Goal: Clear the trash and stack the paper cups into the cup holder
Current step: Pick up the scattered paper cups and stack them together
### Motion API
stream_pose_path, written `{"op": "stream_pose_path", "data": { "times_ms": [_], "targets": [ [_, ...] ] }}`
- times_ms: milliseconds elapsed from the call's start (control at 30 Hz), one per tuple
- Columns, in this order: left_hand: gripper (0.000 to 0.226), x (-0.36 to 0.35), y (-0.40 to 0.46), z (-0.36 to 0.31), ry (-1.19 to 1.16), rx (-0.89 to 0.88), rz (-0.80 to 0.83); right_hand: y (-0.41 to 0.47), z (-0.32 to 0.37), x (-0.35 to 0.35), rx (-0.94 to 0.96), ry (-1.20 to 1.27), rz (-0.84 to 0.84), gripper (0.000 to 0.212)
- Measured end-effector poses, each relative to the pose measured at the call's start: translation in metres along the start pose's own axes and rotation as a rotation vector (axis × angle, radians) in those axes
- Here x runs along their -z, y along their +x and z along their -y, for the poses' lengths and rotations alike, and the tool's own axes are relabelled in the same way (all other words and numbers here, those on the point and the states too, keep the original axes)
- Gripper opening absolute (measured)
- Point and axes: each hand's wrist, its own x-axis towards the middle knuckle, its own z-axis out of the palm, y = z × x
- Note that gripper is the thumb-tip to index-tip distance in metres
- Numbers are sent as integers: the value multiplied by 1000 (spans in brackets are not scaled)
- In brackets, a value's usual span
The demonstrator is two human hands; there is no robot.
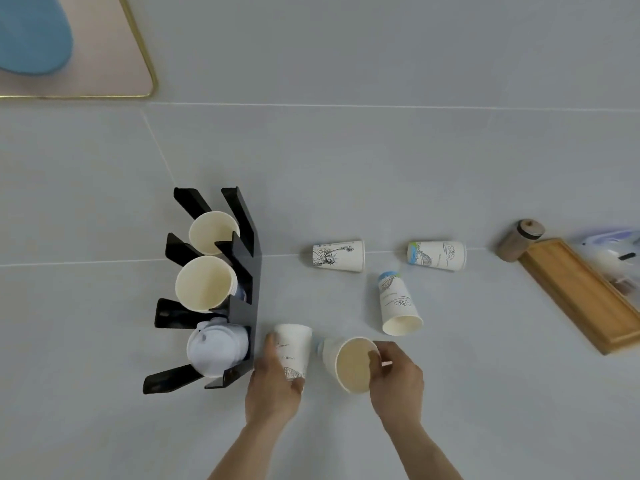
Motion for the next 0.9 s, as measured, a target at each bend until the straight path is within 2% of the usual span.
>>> {"op": "stream_pose_path", "data": {
  "times_ms": [100, 200, 300, 367, 467, 567, 633, 700, 900],
  "targets": [
    [109, 0, -1, 2, -58, 16, 27, 17, 19, 10, -127, 229, -62, 21],
    [109, 1, -3, 6, -72, -13, 53, 27, 42, 20, -128, 352, -155, 21],
    [91, -1, -7, 10, -65, -83, 60, 35, 63, 29, -68, 396, -156, 28],
    [81, -3, -9, 12, -89, -124, 51, 38, 74, 30, -20, 342, -37, 28],
    [79, -8, -14, 14, -158, -166, 1, 33, 80, 20, 65, 104, 151, 22],
    [84, -8, -20, 8, -242, -203, -33, 19, 78, 1, 179, -70, 227, 20],
    [87, -7, -23, 2, -264, -208, -41, 10, 75, -11, 213, -80, 276, 23],
    [88, -7, -25, -5, -297, -217, -58, 4, 74, -18, 202, -55, 295, 27],
    [102, 2, -32, -25, -405, -256, -88, -1, 67, -22, 275, -159, 182, 36]
  ]
}}
